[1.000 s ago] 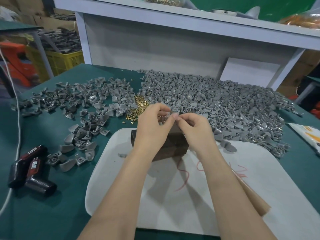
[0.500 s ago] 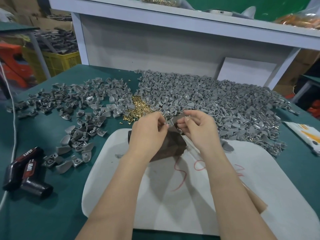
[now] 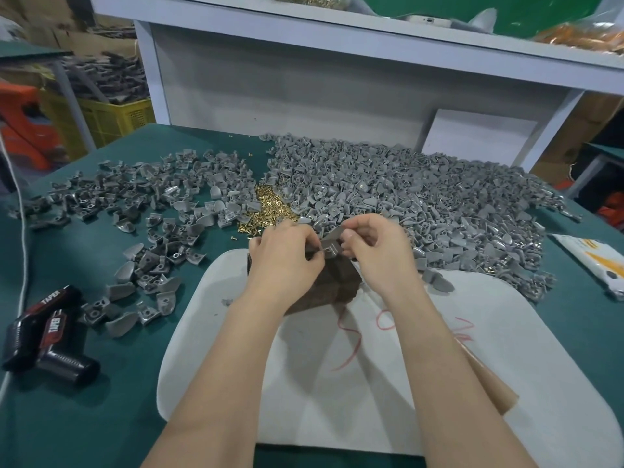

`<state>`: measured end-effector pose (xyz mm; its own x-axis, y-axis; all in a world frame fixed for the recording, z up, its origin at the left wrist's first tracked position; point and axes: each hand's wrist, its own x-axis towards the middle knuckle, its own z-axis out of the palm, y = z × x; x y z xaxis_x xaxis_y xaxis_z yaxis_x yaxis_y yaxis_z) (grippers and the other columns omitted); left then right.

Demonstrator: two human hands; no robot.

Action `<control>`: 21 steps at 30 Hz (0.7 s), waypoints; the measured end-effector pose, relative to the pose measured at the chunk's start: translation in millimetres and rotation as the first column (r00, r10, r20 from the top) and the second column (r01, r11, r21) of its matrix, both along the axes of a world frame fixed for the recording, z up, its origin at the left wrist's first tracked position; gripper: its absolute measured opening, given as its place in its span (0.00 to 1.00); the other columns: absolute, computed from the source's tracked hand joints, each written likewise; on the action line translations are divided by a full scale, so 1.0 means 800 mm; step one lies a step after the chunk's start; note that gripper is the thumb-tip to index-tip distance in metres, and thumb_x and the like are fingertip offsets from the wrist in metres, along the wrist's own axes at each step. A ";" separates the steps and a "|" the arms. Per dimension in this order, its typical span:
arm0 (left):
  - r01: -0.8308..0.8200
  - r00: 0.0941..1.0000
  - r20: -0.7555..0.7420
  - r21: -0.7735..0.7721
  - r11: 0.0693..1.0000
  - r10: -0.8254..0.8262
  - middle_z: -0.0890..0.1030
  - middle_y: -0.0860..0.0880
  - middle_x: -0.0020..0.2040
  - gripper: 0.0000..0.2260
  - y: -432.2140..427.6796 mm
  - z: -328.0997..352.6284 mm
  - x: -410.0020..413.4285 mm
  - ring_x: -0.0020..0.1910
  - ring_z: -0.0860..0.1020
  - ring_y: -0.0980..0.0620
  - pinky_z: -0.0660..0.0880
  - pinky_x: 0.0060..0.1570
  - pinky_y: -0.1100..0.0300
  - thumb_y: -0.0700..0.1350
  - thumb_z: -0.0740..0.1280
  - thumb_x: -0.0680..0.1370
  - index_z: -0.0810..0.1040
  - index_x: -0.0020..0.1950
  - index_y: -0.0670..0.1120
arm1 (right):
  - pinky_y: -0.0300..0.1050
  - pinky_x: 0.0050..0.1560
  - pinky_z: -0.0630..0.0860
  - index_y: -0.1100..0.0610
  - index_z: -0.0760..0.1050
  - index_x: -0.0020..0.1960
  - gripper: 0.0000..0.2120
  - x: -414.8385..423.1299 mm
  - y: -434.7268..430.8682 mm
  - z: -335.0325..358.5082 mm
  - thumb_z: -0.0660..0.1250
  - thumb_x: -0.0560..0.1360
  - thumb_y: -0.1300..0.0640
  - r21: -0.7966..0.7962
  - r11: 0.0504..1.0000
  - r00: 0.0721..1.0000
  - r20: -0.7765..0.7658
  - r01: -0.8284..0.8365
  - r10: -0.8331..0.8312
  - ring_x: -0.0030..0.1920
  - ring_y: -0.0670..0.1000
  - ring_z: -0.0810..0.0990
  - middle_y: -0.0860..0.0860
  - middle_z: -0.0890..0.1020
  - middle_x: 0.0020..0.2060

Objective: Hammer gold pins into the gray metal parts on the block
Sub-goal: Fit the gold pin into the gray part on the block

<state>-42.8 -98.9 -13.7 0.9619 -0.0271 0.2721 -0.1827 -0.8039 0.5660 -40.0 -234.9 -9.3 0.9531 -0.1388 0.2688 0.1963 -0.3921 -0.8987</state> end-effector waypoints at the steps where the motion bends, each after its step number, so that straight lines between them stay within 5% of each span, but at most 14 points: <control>1: -0.001 1.000 0.000 0.000 1.000 0.001 0.72 0.55 0.47 0.01 0.000 0.000 0.000 0.56 0.72 0.49 0.62 0.53 0.52 0.50 0.66 0.75 0.77 0.45 0.55 | 0.46 0.47 0.79 0.49 0.74 0.41 0.13 -0.001 0.001 0.000 0.64 0.75 0.67 -0.011 1.000 1.000 0.000 -0.009 0.009 0.37 0.48 0.81 0.54 0.81 0.39; 6: 0.010 1.000 -0.007 0.012 1.000 -0.010 0.72 0.54 0.48 0.03 0.000 0.000 -0.001 0.57 0.71 0.47 0.62 0.53 0.53 0.47 0.66 0.75 0.78 0.47 0.54 | 0.37 0.46 0.73 0.48 0.75 0.40 0.08 -0.004 0.008 -0.002 0.70 0.72 0.60 -0.201 0.979 0.998 0.055 -0.004 0.016 0.41 0.43 0.78 0.45 0.81 0.38; 13: 0.016 1.000 -0.013 0.006 1.000 -0.016 0.75 0.52 0.50 0.03 0.001 0.003 -0.001 0.57 0.72 0.47 0.65 0.55 0.51 0.47 0.66 0.76 0.78 0.47 0.52 | 0.42 0.43 0.72 0.52 0.78 0.39 0.04 -0.001 0.012 -0.009 0.71 0.72 0.58 -0.269 0.962 0.999 -0.036 -0.048 0.040 0.39 0.51 0.77 0.57 0.81 0.42; 21: 0.016 1.000 -0.010 0.001 1.000 -0.016 0.75 0.53 0.49 0.03 0.001 0.002 -0.002 0.56 0.72 0.47 0.66 0.55 0.51 0.49 0.66 0.77 0.79 0.46 0.53 | 0.33 0.39 0.64 0.53 0.78 0.42 0.03 -0.005 0.008 -0.007 0.68 0.74 0.59 -0.390 0.920 0.998 0.058 0.031 -0.009 0.36 0.41 0.71 0.48 0.76 0.39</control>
